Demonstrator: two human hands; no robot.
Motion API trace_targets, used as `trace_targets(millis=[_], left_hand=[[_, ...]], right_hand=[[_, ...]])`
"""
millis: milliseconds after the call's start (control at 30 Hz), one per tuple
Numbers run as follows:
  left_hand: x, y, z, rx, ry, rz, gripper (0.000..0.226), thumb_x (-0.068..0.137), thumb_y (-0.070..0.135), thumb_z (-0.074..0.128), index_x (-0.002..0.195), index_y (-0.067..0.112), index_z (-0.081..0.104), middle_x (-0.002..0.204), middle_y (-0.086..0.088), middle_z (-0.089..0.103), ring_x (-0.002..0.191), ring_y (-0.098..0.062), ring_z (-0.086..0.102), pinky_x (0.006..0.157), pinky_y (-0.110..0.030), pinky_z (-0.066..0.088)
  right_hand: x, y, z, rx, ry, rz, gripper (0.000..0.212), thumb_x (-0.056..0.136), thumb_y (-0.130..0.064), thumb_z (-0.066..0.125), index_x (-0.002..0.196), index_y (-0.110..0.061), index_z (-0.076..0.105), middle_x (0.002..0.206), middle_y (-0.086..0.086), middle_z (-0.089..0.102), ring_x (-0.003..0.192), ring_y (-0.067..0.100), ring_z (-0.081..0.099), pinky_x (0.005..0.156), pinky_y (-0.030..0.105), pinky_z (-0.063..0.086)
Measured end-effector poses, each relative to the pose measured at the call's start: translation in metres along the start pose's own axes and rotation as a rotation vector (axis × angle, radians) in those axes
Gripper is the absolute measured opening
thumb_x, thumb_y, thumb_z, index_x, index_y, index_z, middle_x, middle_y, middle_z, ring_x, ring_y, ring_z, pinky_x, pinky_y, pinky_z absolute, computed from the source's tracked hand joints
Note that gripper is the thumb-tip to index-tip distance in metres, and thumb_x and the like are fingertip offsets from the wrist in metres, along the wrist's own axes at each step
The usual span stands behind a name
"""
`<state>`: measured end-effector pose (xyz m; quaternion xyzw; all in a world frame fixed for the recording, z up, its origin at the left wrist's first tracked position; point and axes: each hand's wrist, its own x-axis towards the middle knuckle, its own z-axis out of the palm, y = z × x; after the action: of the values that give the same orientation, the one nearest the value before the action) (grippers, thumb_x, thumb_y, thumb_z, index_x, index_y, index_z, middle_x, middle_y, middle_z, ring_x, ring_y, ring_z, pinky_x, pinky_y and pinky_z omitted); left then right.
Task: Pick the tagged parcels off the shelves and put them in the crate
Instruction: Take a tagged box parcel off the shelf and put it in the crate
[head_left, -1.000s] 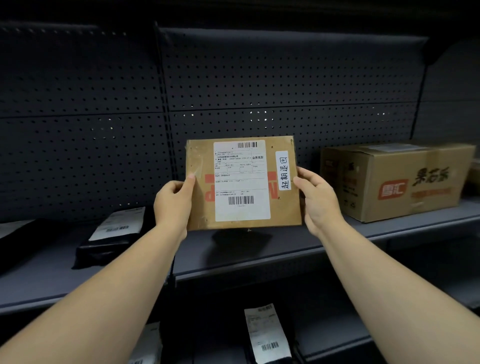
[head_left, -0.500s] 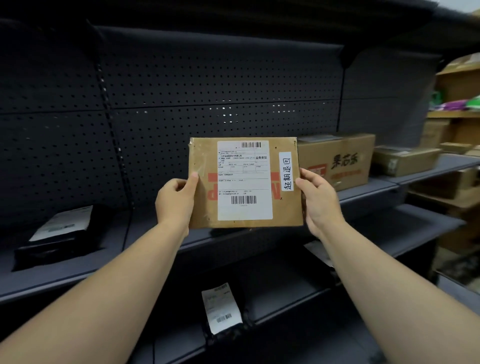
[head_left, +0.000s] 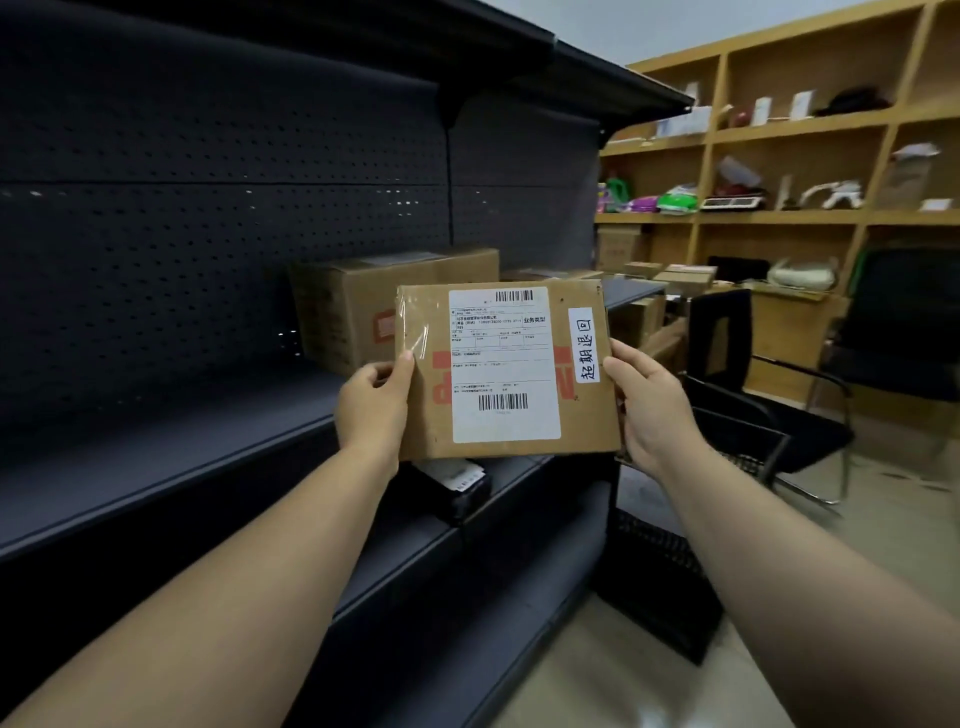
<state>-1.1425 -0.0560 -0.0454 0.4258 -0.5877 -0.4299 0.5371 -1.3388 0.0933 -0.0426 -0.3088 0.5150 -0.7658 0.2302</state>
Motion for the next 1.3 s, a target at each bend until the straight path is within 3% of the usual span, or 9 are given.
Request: trace_targets(millis=[167, 267, 467, 567, 733, 867, 933, 1033, 1300], left_hand=[[-0.010, -0.007, 0.077, -0.029, -0.149, -0.038, 0.029, 0.081, 0.054, 0.057, 0.078, 0.026, 0.064, 0.088, 0.004, 0.070, 0.084, -0.020, 0.065, 0.080, -0.040, 0.054], [-0.012, -0.011, 0.121, -0.031, -0.230, -0.049, 0.028, 0.082, 0.054, 0.057, 0.078, 0.027, 0.064, 0.088, 0.003, 0.070, 0.084, -0.021, 0.066, 0.083, -0.045, 0.054], [-0.002, -0.024, 0.207, -0.057, -0.367, -0.064, 0.027, 0.082, 0.051, 0.059, 0.073, 0.026, 0.062, 0.088, 0.000, 0.071, 0.084, -0.024, 0.067, 0.083, -0.047, 0.054], [0.011, -0.032, 0.252, -0.067, -0.420, -0.056, 0.027, 0.082, 0.050, 0.059, 0.074, 0.025, 0.064, 0.084, 0.001, 0.071, 0.081, -0.022, 0.067, 0.081, -0.045, 0.055], [0.045, -0.041, 0.330, -0.085, -0.526, -0.062, 0.026, 0.083, 0.049, 0.060, 0.074, 0.025, 0.063, 0.081, 0.002, 0.071, 0.077, -0.019, 0.067, 0.072, -0.037, 0.056], [0.074, -0.051, 0.387, -0.074, -0.610, -0.051, 0.023, 0.084, 0.049, 0.059, 0.076, 0.028, 0.064, 0.081, 0.005, 0.070, 0.074, -0.015, 0.066, 0.061, -0.029, 0.051], [0.085, -0.059, 0.412, -0.073, -0.646, -0.056, 0.022, 0.083, 0.049, 0.060, 0.076, 0.029, 0.063, 0.081, 0.006, 0.070, 0.073, -0.014, 0.066, 0.059, -0.028, 0.050], [0.098, -0.074, 0.447, -0.053, -0.692, -0.065, 0.022, 0.082, 0.050, 0.060, 0.076, 0.029, 0.063, 0.082, 0.005, 0.070, 0.076, -0.017, 0.068, 0.067, -0.033, 0.055], [0.118, -0.102, 0.527, -0.006, -0.744, -0.097, 0.027, 0.081, 0.055, 0.057, 0.078, 0.028, 0.063, 0.081, 0.005, 0.070, 0.078, -0.020, 0.067, 0.074, -0.041, 0.057]], right_hand=[[0.009, -0.003, -0.068, -0.030, 0.119, -0.011, 0.022, 0.093, -0.018, 0.051, 0.099, -0.029, 0.069, 0.091, -0.003, 0.076, 0.079, 0.013, 0.073, 0.057, 0.028, 0.057], [0.021, 0.001, -0.104, -0.072, 0.213, 0.016, 0.021, 0.094, -0.023, 0.052, 0.111, -0.022, 0.064, 0.092, -0.002, 0.076, 0.081, 0.014, 0.073, 0.060, 0.030, 0.057], [0.059, 0.013, -0.159, -0.138, 0.366, 0.019, 0.017, 0.092, -0.023, 0.052, 0.092, -0.023, 0.069, 0.090, 0.000, 0.076, 0.084, 0.017, 0.072, 0.069, 0.035, 0.057], [0.085, 0.020, -0.181, -0.157, 0.448, 0.021, 0.018, 0.092, -0.024, 0.052, 0.102, -0.022, 0.067, 0.091, -0.001, 0.076, 0.083, 0.015, 0.072, 0.062, 0.030, 0.056], [0.136, 0.032, -0.210, -0.177, 0.545, -0.002, 0.016, 0.092, -0.022, 0.051, 0.093, -0.022, 0.067, 0.079, -0.006, 0.076, 0.068, 0.007, 0.072, 0.048, 0.022, 0.053], [0.178, 0.044, -0.230, -0.199, 0.632, 0.003, 0.022, 0.090, -0.024, 0.051, 0.100, -0.019, 0.070, 0.088, 0.000, 0.076, 0.076, 0.015, 0.071, 0.054, 0.027, 0.054], [0.196, 0.053, -0.240, -0.211, 0.659, 0.012, 0.023, 0.087, -0.026, 0.051, 0.090, -0.023, 0.073, 0.087, 0.000, 0.076, 0.075, 0.016, 0.070, 0.060, 0.031, 0.056], [0.218, 0.066, -0.251, -0.205, 0.691, 0.016, 0.028, 0.086, -0.025, 0.050, 0.077, -0.031, 0.075, 0.079, -0.004, 0.076, 0.067, 0.010, 0.070, 0.056, 0.030, 0.055], [0.271, 0.096, -0.293, -0.228, 0.772, 0.063, 0.027, 0.087, -0.025, 0.048, 0.076, -0.021, 0.072, 0.070, -0.003, 0.073, 0.057, 0.008, 0.068, 0.049, 0.026, 0.051]])
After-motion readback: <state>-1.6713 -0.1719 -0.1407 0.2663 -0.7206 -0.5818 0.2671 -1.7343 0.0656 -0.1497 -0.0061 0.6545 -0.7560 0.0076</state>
